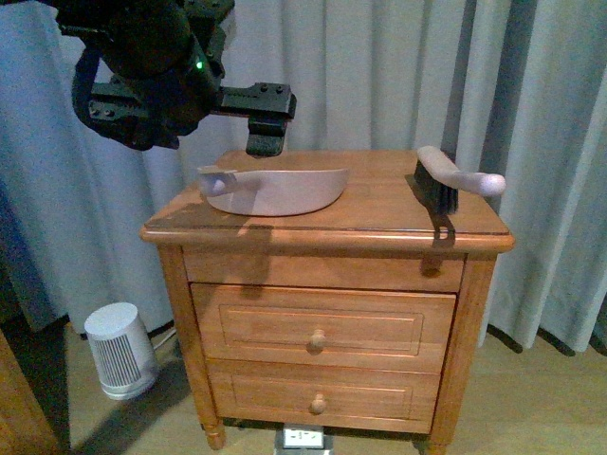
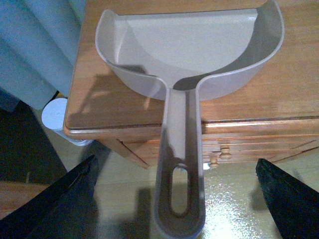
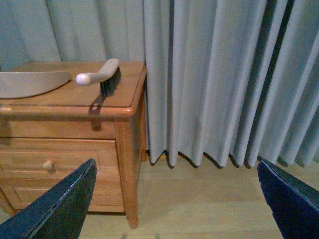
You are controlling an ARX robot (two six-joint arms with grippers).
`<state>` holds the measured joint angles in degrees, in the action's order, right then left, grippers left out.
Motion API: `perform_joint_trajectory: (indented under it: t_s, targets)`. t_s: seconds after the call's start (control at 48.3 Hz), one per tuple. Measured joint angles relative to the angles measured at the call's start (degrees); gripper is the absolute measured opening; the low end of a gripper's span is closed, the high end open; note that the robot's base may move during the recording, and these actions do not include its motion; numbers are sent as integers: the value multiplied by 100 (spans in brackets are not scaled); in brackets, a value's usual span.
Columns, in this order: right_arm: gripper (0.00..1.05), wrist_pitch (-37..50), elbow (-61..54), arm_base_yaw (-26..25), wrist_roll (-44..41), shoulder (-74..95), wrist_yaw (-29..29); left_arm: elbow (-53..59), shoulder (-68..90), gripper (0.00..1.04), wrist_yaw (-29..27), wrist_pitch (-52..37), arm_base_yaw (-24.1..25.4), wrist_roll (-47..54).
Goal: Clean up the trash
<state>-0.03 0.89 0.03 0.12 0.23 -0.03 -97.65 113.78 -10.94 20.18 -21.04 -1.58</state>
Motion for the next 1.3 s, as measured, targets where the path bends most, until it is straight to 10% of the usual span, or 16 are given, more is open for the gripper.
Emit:
perform_joint_trajectory:
  t_s: [0.911,1.305]
  targets:
    - [97,0,0,0,0,0,0,-612,990,97,-136,-37,59,345]
    - [97,0,0,0,0,0,-2,-610,988,41,-109,-77,55,417]
